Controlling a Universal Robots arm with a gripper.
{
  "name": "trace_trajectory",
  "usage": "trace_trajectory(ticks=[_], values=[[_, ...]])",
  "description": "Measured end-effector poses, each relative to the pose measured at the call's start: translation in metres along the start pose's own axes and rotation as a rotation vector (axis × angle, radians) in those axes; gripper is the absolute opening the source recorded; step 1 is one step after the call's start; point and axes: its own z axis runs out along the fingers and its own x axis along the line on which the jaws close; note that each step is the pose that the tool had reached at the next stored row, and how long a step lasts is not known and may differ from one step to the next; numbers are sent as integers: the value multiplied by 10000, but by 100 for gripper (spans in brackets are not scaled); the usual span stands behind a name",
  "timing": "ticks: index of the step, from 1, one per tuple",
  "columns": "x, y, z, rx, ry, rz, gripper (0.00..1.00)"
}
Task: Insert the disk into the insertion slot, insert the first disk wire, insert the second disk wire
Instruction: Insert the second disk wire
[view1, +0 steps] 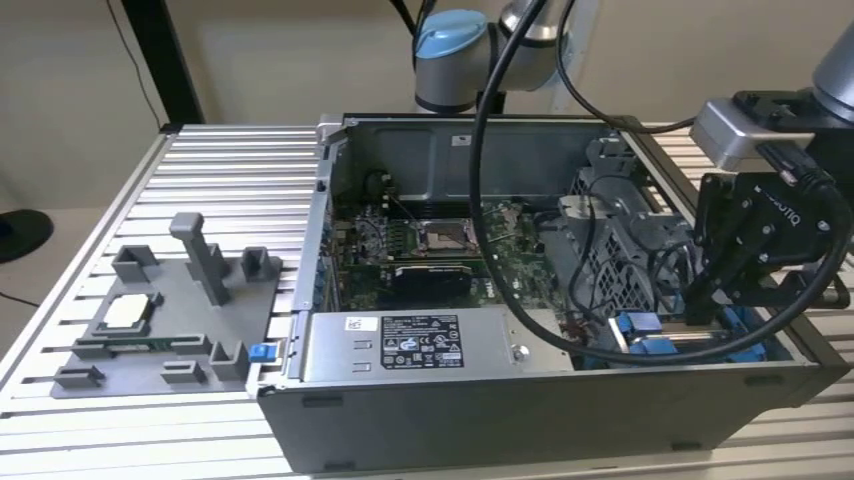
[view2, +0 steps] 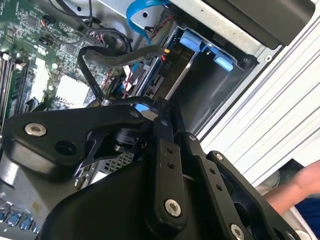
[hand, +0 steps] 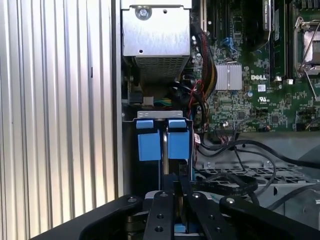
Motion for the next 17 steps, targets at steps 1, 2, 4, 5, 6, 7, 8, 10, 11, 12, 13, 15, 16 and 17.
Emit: trace_trajectory(ticks=[1,2,4,5,6,7,8,10,11,12,13,15,16,17], values=[[0,2,8,89,-5,-14,0],[1,5,14,204,-10,-31,0],[2,10,25,414,-19,-58,0],[2,15,29,511,-21,-64,0],[2,18,31,569,-24,-68,0],[3,18,32,588,-25,-69,0],[3,18,32,590,-25,-70,0],[2,18,32,594,-25,-71,0],[2,18,32,595,-25,-70,0],[2,19,32,596,-25,-69,0],[2,23,32,603,-26,-68,0],[2,39,32,643,-26,-71,0],[3,50,33,668,-27,-72,0],[4,60,35,689,-31,-73,0]])
